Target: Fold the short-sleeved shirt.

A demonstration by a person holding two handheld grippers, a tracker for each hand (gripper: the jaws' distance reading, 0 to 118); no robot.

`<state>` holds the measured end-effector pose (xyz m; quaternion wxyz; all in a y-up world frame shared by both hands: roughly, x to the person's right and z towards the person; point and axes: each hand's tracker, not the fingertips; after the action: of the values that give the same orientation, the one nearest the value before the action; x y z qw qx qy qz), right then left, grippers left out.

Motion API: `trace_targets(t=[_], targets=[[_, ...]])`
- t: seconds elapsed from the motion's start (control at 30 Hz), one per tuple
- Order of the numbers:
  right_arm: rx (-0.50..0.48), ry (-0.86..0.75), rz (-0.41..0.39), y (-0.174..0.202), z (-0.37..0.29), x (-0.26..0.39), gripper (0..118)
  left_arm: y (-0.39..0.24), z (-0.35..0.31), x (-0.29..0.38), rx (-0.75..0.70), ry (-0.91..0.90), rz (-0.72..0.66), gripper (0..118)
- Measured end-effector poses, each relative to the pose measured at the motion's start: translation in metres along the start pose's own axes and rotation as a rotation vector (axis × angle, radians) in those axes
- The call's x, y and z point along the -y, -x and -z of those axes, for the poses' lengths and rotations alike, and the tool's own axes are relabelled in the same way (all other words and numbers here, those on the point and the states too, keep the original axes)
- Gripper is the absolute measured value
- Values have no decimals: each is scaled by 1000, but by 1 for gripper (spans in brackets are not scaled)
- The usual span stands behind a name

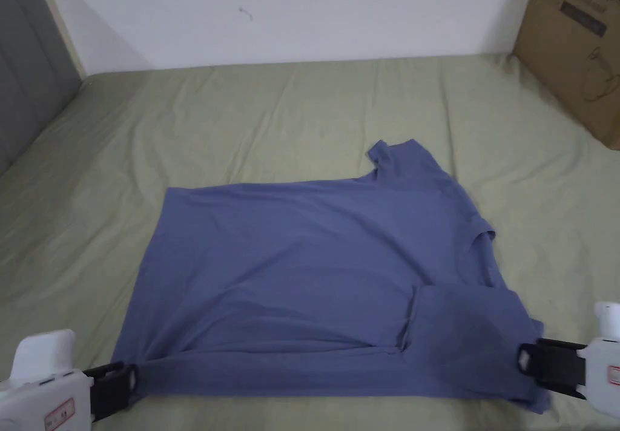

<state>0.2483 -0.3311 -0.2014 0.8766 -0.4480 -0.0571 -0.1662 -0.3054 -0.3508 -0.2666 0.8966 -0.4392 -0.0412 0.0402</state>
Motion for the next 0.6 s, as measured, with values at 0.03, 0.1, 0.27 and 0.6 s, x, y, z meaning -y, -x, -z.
trace_targets(t=[0.03, 0.1, 0.27, 0.6], targets=[[10, -18, 23, 2, -1, 4, 5, -1, 1, 6, -3, 8, 7, 0], [6, -24, 43, 2, -2, 11, 5, 0, 0, 19, -50, 20, 20, 0], [-5, 35, 48, 5, 11, 18, 5, 9, 2, 30, -86, 11, -18, 4], [-41, 109, 131, 9, 32, 18, 5, 33, 42, -2, -12, 29, -110, 78]])
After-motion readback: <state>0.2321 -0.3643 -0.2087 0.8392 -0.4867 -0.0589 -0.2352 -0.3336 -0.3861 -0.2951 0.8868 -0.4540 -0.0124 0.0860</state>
